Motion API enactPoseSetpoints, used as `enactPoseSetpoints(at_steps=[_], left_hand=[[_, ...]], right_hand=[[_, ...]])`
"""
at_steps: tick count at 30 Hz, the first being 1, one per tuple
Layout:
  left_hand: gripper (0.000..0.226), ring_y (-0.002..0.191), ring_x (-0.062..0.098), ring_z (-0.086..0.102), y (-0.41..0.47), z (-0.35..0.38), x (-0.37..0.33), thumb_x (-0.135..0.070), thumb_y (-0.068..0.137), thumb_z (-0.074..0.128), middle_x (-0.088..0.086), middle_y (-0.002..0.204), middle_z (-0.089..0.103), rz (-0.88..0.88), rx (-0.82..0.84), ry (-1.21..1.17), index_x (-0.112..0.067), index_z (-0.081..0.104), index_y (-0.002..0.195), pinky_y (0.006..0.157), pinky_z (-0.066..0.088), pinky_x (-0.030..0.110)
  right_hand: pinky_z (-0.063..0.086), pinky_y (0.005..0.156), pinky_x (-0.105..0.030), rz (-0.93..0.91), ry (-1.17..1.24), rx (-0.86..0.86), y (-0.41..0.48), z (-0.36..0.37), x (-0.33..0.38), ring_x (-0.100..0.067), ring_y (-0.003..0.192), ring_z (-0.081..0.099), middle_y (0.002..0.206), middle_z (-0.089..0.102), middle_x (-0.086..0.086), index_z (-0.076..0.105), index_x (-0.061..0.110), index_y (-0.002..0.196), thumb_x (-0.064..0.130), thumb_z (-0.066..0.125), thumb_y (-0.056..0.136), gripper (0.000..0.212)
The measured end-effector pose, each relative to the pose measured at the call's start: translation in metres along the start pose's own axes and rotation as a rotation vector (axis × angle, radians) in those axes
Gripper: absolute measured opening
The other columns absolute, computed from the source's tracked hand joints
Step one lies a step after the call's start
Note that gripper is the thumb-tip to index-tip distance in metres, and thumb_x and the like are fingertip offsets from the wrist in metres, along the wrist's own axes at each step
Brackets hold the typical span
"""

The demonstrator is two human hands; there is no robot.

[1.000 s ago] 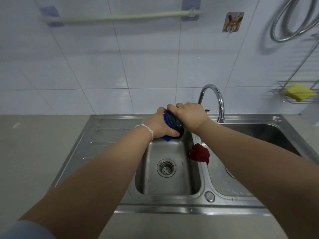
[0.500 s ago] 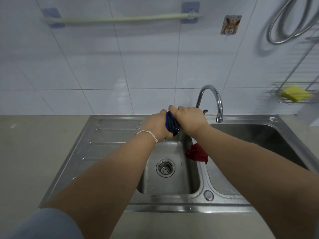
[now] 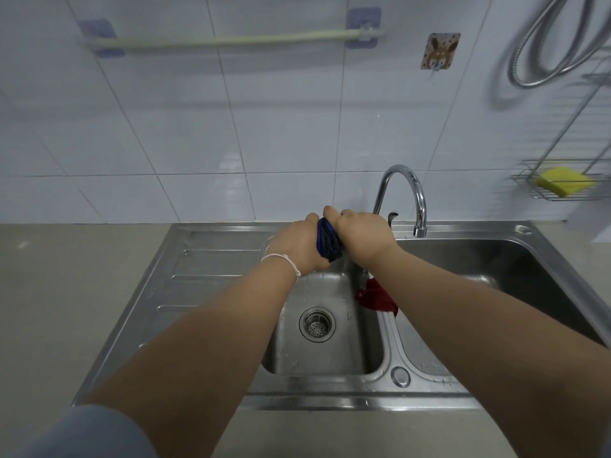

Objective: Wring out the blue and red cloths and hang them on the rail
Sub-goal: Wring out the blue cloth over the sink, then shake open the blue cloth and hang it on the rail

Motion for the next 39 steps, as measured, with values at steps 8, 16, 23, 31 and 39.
enactPoseSetpoints(at_steps=[8,16,23,31,39], left_hand=[[0.043,0.066,0.018,0.058,0.001,-0.002,-0.001,-0.038,0.066,0.071,-0.003,0.073,0.056,0.013,0.027,-0.075,-0.020,0.042,0.091,0.055,0.044,0.030],[0.065,0.084,0.014,0.064,0.001,-0.005,0.005,-0.052,0.047,0.076,-0.007,0.090,0.064,-0.076,0.117,-0.385,-0.027,0.050,0.101,0.076,0.058,0.039],[0.059,0.094,0.015,0.067,-0.014,-0.032,0.008,-0.024,0.065,0.088,0.005,0.105,0.069,0.037,0.260,-0.664,-0.016,0.056,0.115,0.085,0.057,0.032],[0.081,0.110,0.019,0.065,-0.026,-0.050,-0.001,-0.025,0.080,0.077,-0.001,0.124,0.064,0.025,0.368,-0.914,-0.040,0.033,0.145,0.081,0.058,0.034],[0.039,0.101,0.020,0.069,-0.032,-0.092,-0.021,-0.050,0.085,0.059,-0.001,0.117,0.068,0.052,0.317,-0.936,-0.039,0.055,0.123,0.074,0.059,0.035]], right_hand=[[0.039,0.049,-0.035,-0.002,0.092,-0.122,-0.004,0.002,-0.009,-0.027,0.066,0.050,0.090,0.055,-0.008,0.047,0.016,0.120,0.013,0.062,0.085,0.038],[0.048,0.081,-0.041,-0.088,0.324,-0.150,-0.009,-0.009,-0.020,-0.025,0.103,0.051,0.117,0.053,-0.001,0.037,0.034,0.143,0.020,0.064,0.077,0.073],[0.035,0.105,-0.025,-0.254,0.701,-0.112,-0.037,-0.052,-0.029,-0.012,0.125,0.042,0.139,0.048,0.012,0.051,0.035,0.130,0.024,0.072,0.077,0.057],[0.049,0.079,-0.022,-0.098,0.951,-0.184,-0.029,-0.081,-0.027,-0.005,0.087,0.061,0.090,0.062,0.014,0.058,0.022,0.090,0.011,0.070,0.084,0.018],[0.048,0.070,-0.014,0.108,1.206,-0.336,-0.026,-0.111,-0.032,-0.010,0.079,0.065,0.085,0.071,0.000,0.061,0.018,0.086,0.010,0.063,0.090,0.009]])
Point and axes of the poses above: each hand's wrist, its own y-axis towards the middle knuckle, its own z-axis out of the palm, x = y × z, the point moved 5 cm from there along y, towards the middle knuckle
